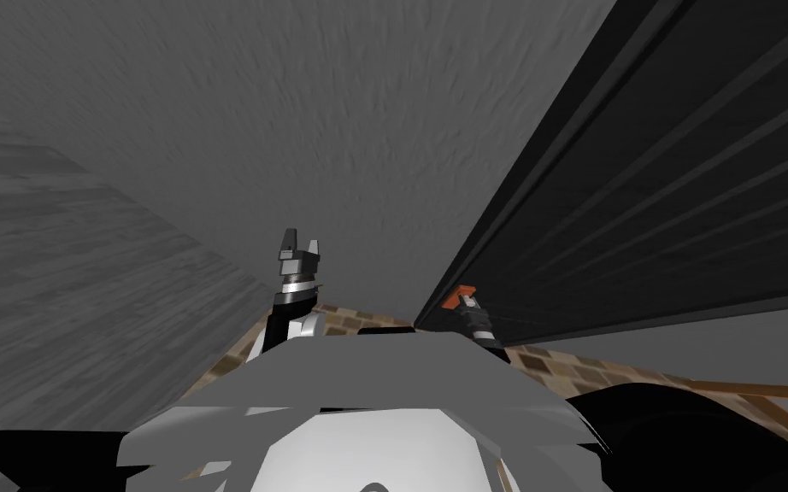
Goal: Pull the door open
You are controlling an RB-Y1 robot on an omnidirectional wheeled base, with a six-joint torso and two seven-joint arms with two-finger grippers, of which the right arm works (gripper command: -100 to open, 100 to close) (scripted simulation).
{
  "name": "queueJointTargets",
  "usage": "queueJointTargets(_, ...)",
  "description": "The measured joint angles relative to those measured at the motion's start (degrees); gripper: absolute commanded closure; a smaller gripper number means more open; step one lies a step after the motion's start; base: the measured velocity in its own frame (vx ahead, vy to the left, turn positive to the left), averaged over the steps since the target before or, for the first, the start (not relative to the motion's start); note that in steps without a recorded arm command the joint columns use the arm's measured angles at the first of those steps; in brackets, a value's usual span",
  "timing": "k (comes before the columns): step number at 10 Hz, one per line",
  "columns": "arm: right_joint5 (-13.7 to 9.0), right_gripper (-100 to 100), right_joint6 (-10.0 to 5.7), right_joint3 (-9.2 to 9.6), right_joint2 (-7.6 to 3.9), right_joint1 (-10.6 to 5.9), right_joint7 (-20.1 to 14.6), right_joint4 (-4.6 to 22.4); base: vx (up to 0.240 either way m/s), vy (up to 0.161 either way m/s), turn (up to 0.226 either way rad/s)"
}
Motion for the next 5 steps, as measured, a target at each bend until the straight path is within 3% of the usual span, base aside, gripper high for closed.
queueJointTargets(5,-5.52,100,0.26,1.51,-1.33,-1.83,-4.83,1.47,-0.072,-0.013,0.054)
